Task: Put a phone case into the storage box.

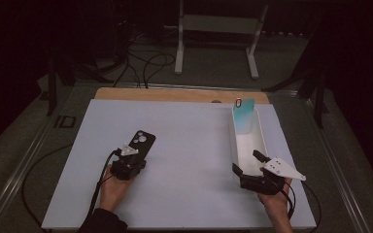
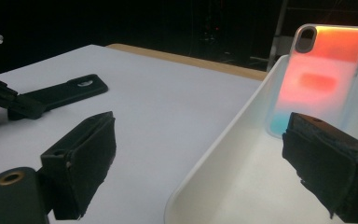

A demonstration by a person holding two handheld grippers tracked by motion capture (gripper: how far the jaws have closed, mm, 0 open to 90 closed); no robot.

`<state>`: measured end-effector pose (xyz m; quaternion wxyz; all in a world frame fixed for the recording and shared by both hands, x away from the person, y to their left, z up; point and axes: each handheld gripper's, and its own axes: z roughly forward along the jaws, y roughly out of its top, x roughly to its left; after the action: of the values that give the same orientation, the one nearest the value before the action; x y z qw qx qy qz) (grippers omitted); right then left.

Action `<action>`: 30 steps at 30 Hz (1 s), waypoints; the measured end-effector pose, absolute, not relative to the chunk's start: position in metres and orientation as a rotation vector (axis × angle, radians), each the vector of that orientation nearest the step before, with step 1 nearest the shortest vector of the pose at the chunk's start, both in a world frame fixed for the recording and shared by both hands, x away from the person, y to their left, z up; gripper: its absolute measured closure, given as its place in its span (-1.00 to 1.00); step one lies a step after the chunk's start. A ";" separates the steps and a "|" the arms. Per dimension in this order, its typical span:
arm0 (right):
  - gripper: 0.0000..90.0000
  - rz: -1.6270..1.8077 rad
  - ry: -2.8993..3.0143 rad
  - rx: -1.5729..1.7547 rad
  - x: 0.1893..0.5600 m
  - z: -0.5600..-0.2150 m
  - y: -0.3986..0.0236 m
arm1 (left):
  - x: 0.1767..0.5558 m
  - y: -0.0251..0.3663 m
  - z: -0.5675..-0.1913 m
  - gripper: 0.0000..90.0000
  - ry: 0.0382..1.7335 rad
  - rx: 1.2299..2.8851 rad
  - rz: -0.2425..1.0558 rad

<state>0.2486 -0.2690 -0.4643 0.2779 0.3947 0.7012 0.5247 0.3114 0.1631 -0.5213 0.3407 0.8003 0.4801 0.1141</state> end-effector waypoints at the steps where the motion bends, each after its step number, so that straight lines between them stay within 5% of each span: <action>1: -0.78 1.408 1.882 1.059 0.249 -0.464 -0.269 | 0.311 0.163 -0.521 1.00 1.249 2.082 0.297; 8: -0.78 1.437 1.883 1.068 0.250 -0.464 -0.271 | 0.304 0.162 -0.510 0.99 1.185 2.019 0.351; 15: -0.73 1.452 1.875 1.056 0.250 -0.463 -0.273 | 0.287 0.179 -0.484 0.29 1.111 1.840 0.518; 19: -0.74 1.461 1.873 1.042 0.250 -0.463 -0.272 | 0.272 0.196 -0.474 0.11 1.064 1.767 0.558; 26: -0.77 1.473 1.877 1.060 0.249 -0.462 -0.272 | 0.243 0.218 -0.464 -0.64 1.023 1.731 0.682; 30: -0.80 1.458 1.875 1.042 0.247 -0.461 -0.270 | 0.234 0.226 -0.464 -0.81 1.013 1.734 0.694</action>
<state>0.2475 -0.2705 -0.4607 0.2705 0.3868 0.6959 0.5412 0.2341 0.2259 -0.4643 0.4867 0.7129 0.4164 0.2854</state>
